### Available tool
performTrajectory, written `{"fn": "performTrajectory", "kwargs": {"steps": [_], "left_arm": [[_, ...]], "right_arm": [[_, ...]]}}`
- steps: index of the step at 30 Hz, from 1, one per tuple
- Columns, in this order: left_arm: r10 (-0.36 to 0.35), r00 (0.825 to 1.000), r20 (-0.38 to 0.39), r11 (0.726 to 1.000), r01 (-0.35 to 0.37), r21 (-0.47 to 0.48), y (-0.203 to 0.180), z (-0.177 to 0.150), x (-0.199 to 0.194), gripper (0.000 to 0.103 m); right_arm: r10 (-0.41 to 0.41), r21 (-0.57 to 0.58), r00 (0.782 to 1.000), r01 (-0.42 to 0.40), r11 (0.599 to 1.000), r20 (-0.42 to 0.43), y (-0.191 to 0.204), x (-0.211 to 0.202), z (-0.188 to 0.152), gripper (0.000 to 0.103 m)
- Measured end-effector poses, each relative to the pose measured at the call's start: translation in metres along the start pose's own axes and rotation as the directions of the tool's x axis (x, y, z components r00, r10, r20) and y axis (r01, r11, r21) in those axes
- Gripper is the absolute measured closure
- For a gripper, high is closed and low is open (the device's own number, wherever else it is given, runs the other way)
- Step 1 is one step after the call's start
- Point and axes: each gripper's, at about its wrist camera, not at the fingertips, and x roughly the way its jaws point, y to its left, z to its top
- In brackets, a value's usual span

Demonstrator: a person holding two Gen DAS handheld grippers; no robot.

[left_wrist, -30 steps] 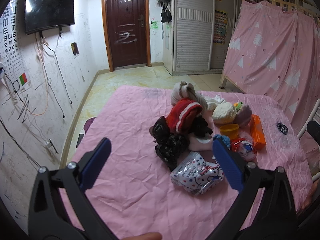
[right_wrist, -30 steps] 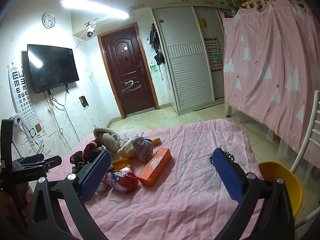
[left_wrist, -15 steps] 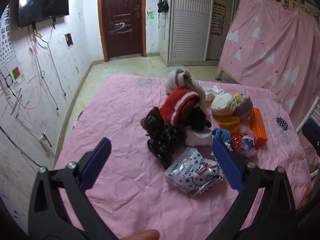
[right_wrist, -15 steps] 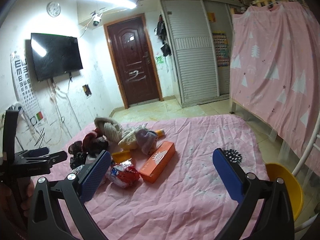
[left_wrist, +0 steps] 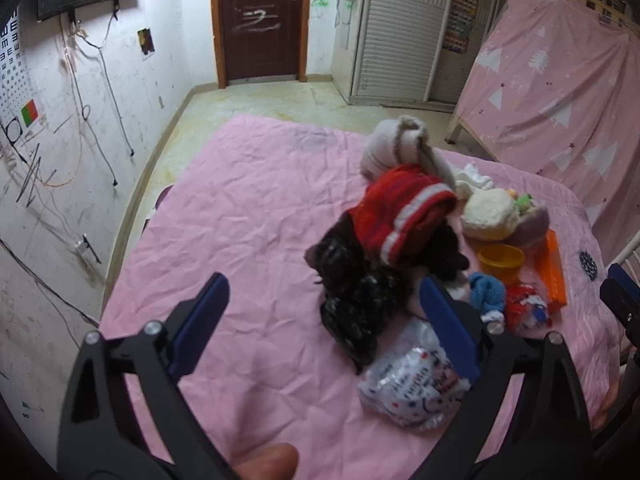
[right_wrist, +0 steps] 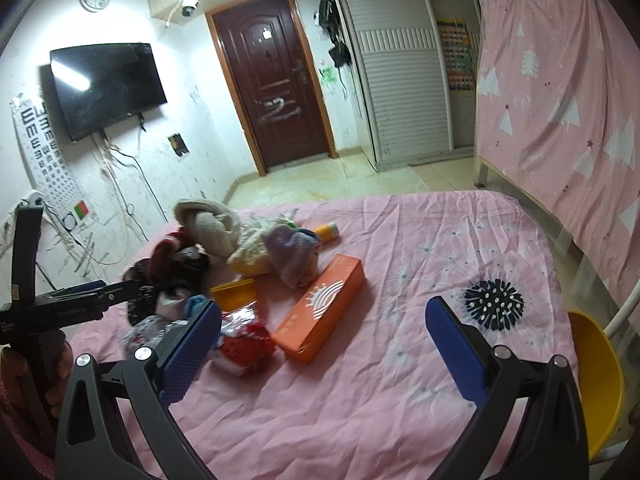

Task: Collect trash
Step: 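Grasp the orange box with the right tool while the left tool grasps a black sock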

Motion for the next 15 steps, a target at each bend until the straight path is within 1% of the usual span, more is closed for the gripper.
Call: {"fn": "performTrajectory", "kwargs": {"steps": [1, 2, 4, 6, 8, 9, 10, 11, 12, 13, 14, 15], "left_arm": [[0.008, 1.000, -0.009, 1.000, -0.008, -0.003, 0.001, 0.001, 0.003, 0.015], [0.009, 1.000, -0.025, 1.000, -0.010, -0.008, 0.004, 0.003, 0.007, 0.019], [0.006, 0.999, -0.047, 1.000, -0.006, -0.011, 0.005, 0.005, 0.014, 0.022], [-0.003, 0.998, -0.065, 1.000, 0.002, -0.011, 0.007, 0.005, 0.019, 0.028], [-0.009, 0.997, -0.070, 1.000, 0.009, -0.006, 0.005, 0.007, 0.021, 0.032], [-0.013, 0.997, -0.073, 1.000, 0.013, -0.003, 0.005, 0.007, 0.021, 0.037], [-0.022, 0.997, -0.077, 1.000, 0.022, 0.000, 0.004, 0.007, 0.021, 0.039], [-0.033, 0.996, -0.081, 0.999, 0.033, 0.001, 0.004, 0.008, 0.022, 0.044], [-0.048, 0.995, -0.086, 0.999, 0.049, 0.001, 0.005, 0.007, 0.022, 0.047], [-0.058, 0.994, -0.089, 0.998, 0.059, 0.000, 0.004, 0.008, 0.022, 0.050], [-0.074, 0.993, -0.094, 0.997, 0.074, -0.001, 0.002, 0.009, 0.022, 0.056], [-0.094, 0.990, -0.101, 0.996, 0.094, -0.004, -0.001, 0.009, 0.023, 0.064]], "right_arm": [[-0.005, -0.006, 1.000, 0.005, 1.000, -0.011, -0.001, 0.004, 0.002, 0.008], [-0.010, -0.008, 1.000, 0.010, 1.000, -0.026, -0.001, 0.009, 0.003, 0.008], [-0.004, -0.009, 0.998, 0.004, 1.000, -0.069, -0.001, 0.021, 0.006, 0.008], [-0.008, -0.016, 0.995, 0.006, 1.000, -0.104, -0.001, 0.032, 0.008, 0.008], [-0.006, -0.023, 0.991, 0.003, 1.000, -0.137, 0.001, 0.042, 0.009, 0.008], [-0.012, -0.028, 0.988, 0.008, 1.000, -0.152, 0.002, 0.046, 0.009, 0.011], [-0.014, -0.029, 0.987, 0.009, 1.000, -0.163, 0.001, 0.050, 0.009, 0.014], [-0.015, -0.027, 0.984, 0.010, 1.000, -0.177, 0.000, 0.055, 0.009, 0.023], [-0.017, -0.023, 0.981, 0.012, 1.000, -0.195, -0.001, 0.059, 0.009, 0.030], [-0.019, -0.018, 0.978, 0.015, 1.000, -0.209, -0.003, 0.063, 0.009, 0.033], [-0.018, -0.013, 0.974, 0.015, 1.000, -0.224, -0.005, 0.067, 0.008, 0.036], [-0.015, -0.008, 0.972, 0.013, 1.000, -0.234, -0.007, 0.069, 0.008, 0.038]]}}
